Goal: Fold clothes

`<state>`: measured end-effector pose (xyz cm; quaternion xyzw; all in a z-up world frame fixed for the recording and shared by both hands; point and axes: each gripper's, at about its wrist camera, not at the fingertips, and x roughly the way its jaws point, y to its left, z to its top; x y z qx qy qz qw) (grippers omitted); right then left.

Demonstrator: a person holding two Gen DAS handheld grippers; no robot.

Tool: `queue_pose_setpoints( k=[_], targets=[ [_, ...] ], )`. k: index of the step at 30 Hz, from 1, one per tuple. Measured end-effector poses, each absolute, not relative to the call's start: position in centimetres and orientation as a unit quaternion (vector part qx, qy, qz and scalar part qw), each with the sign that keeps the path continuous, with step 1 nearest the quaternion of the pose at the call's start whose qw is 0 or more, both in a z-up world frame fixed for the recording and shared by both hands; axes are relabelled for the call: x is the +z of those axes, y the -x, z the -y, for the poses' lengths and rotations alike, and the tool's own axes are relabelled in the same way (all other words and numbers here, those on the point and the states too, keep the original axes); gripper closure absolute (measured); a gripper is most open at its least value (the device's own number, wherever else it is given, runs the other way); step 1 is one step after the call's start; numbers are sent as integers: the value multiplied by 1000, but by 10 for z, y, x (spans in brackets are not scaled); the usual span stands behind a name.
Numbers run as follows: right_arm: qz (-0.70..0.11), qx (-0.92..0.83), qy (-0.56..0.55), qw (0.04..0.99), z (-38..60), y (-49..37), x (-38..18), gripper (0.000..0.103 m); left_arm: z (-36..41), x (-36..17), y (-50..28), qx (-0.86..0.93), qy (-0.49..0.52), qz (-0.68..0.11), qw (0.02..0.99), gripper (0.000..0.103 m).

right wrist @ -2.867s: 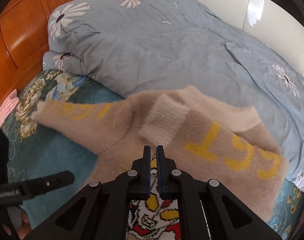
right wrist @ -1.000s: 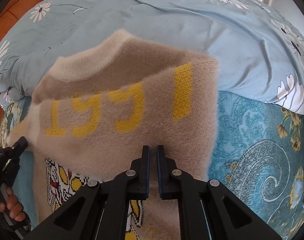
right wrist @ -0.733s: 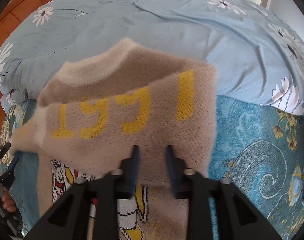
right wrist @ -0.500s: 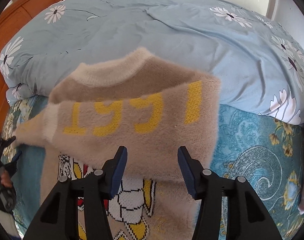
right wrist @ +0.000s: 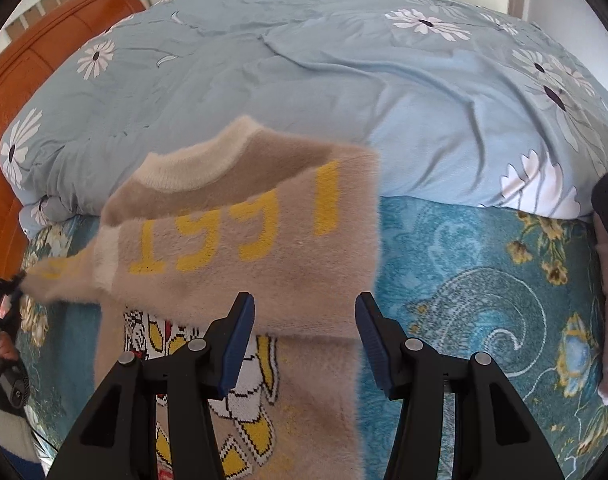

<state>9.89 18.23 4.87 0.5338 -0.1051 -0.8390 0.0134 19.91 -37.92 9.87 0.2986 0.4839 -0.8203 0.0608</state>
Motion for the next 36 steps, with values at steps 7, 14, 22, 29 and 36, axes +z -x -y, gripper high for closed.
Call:
queue_pose_setpoints(
  k=[7, 14, 22, 29, 36],
  targets=[
    [148, -832, -534, -6, -216, -120, 44, 49, 212, 187, -141, -883, -291, -331, -158, 92],
    [180, -829, -528, -24, -249, -132, 39, 49, 57, 148, -130, -858, -401, -200, -249, 92],
    [218, -824, -523, -24, -272, -133, 28, 49, 3, 68, -117, -831, -497, -99, -229, 90],
    [273, -824, -497, 14, -269, -122, 27, 49, -9, 50, -126, -818, -517, -71, -242, 65],
    [331, -810, -478, 78, -255, -104, 28, 43, -1, 59, -145, -817, -509, -60, -264, 40]
  ],
)
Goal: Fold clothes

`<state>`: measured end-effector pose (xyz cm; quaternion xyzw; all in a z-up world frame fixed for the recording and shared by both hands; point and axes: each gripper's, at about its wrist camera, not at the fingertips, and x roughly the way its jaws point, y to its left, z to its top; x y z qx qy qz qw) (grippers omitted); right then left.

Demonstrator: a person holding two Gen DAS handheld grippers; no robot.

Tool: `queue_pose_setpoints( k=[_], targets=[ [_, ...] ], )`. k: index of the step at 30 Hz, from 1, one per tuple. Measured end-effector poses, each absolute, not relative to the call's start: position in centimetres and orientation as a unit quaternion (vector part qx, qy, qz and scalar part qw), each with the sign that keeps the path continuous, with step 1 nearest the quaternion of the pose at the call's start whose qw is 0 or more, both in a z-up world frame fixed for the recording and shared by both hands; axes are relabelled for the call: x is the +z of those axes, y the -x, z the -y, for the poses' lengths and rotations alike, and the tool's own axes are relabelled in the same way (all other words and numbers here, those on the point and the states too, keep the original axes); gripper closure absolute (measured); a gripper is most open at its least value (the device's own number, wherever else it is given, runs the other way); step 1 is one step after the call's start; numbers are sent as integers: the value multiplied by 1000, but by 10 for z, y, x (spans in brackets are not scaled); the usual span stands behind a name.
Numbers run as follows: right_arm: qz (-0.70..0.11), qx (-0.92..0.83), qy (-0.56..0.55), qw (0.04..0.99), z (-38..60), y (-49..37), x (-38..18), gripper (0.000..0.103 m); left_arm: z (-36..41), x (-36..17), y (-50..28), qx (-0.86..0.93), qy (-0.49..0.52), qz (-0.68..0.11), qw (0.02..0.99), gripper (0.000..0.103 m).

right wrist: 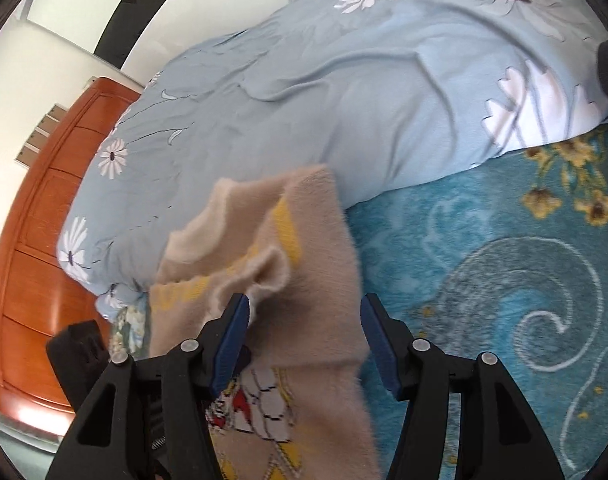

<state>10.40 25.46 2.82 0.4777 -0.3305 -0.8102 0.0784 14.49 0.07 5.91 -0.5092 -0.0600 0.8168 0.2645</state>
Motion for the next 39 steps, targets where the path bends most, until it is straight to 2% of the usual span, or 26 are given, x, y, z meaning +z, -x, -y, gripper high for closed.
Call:
queue_pose_setpoints(
  k=[5, 10, 15, 18, 19, 21, 23, 25, 32, 39],
  targets=[
    [378, -778, -488, 118, -241, -94, 16, 43, -5, 54, -143, 814, 513, 49, 266, 38],
    [422, -751, -488, 142, -235, -87, 7, 44, -14, 51, -145, 818, 510, 48, 261, 30],
    [463, -734, -475, 144, -240, -82, 3, 44, -15, 51, -152, 823, 502, 36, 265, 30],
    [434, -737, -497, 143, -236, -75, 3, 44, -16, 52, -154, 824, 500, 37, 263, 29],
    [421, -736, -511, 142, -232, -72, 1, 45, -16, 53, -154, 824, 501, 39, 263, 29],
    [409, -737, -519, 141, -227, -70, -2, 55, -14, 54, -154, 822, 502, 44, 264, 29],
    [402, -738, -523, 138, -223, -68, -3, 75, -8, 56, -154, 818, 505, 54, 269, 29],
    [395, -742, -524, 136, -221, -66, -3, 90, 0, 58, -155, 812, 511, 71, 274, 29],
    [362, -773, -506, 125, -231, -62, 7, 93, 54, 73, -157, 797, 504, 172, 285, 29],
    [329, -794, -500, 102, -241, -59, 10, 93, 141, 79, -135, 838, 473, 223, 158, 29]
  ],
)
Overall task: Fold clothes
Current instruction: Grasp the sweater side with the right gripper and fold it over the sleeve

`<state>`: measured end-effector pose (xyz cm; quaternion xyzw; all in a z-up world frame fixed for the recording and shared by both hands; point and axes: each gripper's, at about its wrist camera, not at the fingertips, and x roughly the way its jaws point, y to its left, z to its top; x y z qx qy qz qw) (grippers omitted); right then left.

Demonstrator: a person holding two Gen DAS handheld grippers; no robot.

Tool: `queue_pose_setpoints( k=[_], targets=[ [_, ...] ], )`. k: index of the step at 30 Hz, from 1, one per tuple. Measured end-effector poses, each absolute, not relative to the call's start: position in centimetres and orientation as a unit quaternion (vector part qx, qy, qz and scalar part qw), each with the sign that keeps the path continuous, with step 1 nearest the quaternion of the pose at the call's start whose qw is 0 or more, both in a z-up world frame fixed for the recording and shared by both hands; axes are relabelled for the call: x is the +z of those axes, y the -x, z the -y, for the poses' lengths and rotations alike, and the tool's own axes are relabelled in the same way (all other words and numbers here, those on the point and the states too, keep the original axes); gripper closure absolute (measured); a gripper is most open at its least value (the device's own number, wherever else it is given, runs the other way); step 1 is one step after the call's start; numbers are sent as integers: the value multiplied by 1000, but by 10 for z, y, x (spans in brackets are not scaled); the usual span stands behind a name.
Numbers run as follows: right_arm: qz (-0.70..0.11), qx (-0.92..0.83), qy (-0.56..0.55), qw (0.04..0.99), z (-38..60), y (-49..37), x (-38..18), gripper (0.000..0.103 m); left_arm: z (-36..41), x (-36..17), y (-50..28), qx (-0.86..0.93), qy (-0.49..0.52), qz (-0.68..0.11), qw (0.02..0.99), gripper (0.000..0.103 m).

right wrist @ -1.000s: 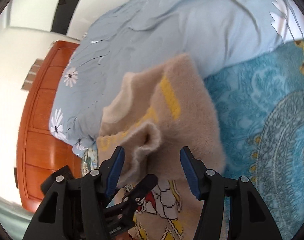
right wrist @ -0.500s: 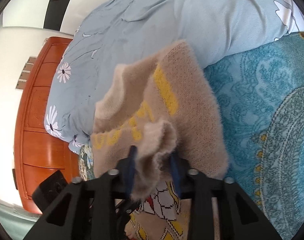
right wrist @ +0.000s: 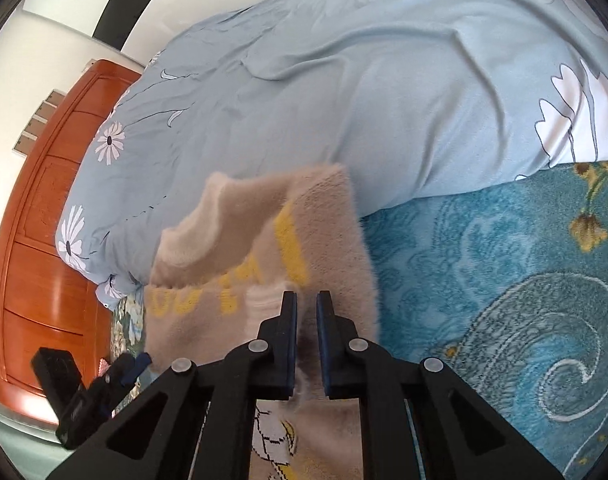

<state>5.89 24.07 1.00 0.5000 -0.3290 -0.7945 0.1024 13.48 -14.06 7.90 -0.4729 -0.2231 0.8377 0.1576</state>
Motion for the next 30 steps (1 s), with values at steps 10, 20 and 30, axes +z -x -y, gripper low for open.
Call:
queue_pose_setpoints(
  k=[10, 20, 30],
  targets=[
    [326, -799, -494, 111, -250, -49, -2, 39, 202, 27, -81, 806, 503, 292, 108, 29],
    [330, -778, -504, 181, -239, -26, -28, 33, 207, -8, -38, 743, 508, 367, 237, 29],
    [311, -775, -520, 179, -235, -21, -27, 45, 182, -6, -21, 746, 510, 334, 267, 40]
  ],
)
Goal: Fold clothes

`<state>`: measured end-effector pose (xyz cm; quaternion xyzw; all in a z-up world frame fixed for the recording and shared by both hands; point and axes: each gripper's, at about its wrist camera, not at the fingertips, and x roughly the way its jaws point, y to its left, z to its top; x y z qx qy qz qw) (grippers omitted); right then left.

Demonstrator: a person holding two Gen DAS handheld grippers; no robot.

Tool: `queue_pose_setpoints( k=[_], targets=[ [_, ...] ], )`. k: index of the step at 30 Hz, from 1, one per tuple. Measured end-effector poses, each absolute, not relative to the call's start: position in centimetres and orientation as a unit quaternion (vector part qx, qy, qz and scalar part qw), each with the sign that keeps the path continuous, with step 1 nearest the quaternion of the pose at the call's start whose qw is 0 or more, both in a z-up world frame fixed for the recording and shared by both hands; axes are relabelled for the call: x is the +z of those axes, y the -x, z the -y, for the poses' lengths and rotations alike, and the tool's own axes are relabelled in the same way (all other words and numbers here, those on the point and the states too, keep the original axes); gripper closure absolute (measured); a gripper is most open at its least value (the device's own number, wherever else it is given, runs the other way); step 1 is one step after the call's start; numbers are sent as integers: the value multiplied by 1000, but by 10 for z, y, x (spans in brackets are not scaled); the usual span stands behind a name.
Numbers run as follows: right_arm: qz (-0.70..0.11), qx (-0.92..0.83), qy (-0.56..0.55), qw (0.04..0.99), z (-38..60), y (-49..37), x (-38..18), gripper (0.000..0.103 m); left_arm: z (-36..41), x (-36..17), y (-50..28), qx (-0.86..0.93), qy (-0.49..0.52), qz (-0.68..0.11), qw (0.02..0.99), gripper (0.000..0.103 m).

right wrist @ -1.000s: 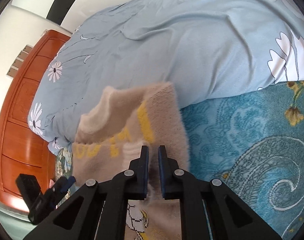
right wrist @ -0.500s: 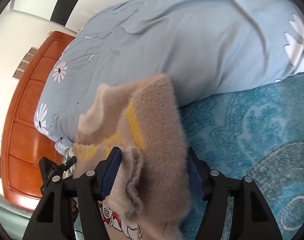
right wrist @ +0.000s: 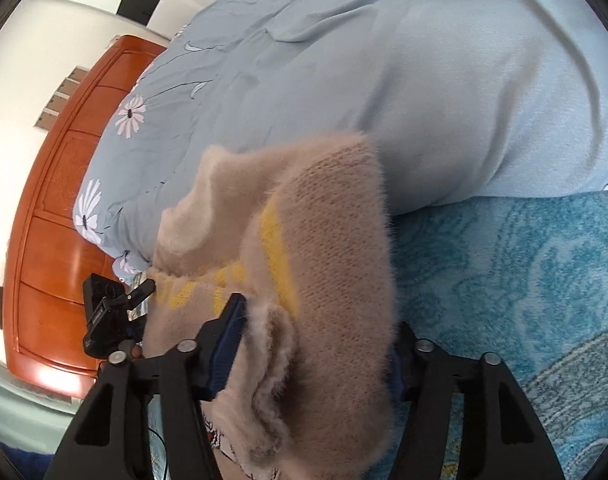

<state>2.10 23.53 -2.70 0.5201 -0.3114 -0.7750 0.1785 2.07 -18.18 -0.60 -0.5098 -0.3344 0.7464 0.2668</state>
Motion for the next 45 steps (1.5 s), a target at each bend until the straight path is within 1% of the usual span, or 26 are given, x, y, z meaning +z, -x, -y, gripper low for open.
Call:
queue_pose_setpoints(
  k=[1, 2, 3, 4, 5, 7, 12, 15, 18, 21, 23, 25, 27, 29, 31, 32, 34, 36, 40, 43, 45],
  targets=[
    [314, -775, -521, 174, -235, -22, -26, 47, 180, -5, -22, 751, 509, 329, 261, 45],
    [312, -776, -520, 172, -234, -23, -24, 51, 178, -4, -23, 756, 507, 325, 255, 49],
    [311, -778, -519, 170, -233, -24, -22, 53, 176, -1, -25, 763, 502, 319, 253, 54],
    [309, -779, -518, 169, -232, -25, -20, 57, 175, 3, -29, 769, 495, 317, 253, 61],
    [311, -780, -516, 169, -232, -26, -17, 61, 175, 7, -32, 774, 488, 314, 252, 63],
    [320, -782, -505, 175, -232, -30, -10, 65, 175, 16, -39, 781, 471, 320, 257, 68],
    [314, -804, -456, 216, -234, -33, 27, 72, 166, 53, -47, 805, 428, 302, 278, 71],
    [298, -823, -425, 232, -235, -23, 49, 72, 159, 75, -37, 819, 397, 294, 291, 72],
    [290, -838, -401, 232, -238, -11, 64, 72, 155, 86, -19, 830, 369, 303, 288, 72],
    [276, -845, -400, 223, -237, 2, 66, 72, 146, 76, -3, 838, 377, 296, 262, 71],
    [264, -843, -425, 199, -238, 9, 49, 72, 143, 64, 3, 834, 390, 298, 251, 71],
    [253, -839, -448, 176, -239, 15, 32, 71, 140, 52, 9, 830, 404, 301, 240, 68],
    [264, -835, -452, 171, -246, 14, 24, 67, 137, 41, 15, 826, 417, 303, 229, 65],
    [266, -833, -454, 169, -248, 11, 23, 63, 134, 29, 21, 822, 430, 305, 217, 64],
    [244, -841, -454, 164, -245, 7, 31, 62, 132, 18, 27, 817, 443, 306, 206, 58],
    [232, -845, -454, 162, -244, 5, 36, 60, 137, 21, 20, 824, 439, 303, 190, 57],
    [202, -858, -450, 145, -242, -6, 45, 59, 148, 29, 6, 837, 430, 297, 159, 50],
    [178, -868, -445, 130, -241, -18, 54, 59, 159, 37, -9, 849, 422, 291, 127, 47],
    [192, -867, -438, 142, -239, -41, 58, 59, 170, 46, -43, 865, 412, 282, 52, 47],
    [209, -854, -444, 172, -228, -50, 55, 59, 165, 38, -58, 854, 438, 280, 2, 47],
    [200, -848, -458, 176, -219, -48, 47, 59, 161, 29, -62, 844, 454, 285, -28, 47]
  ],
)
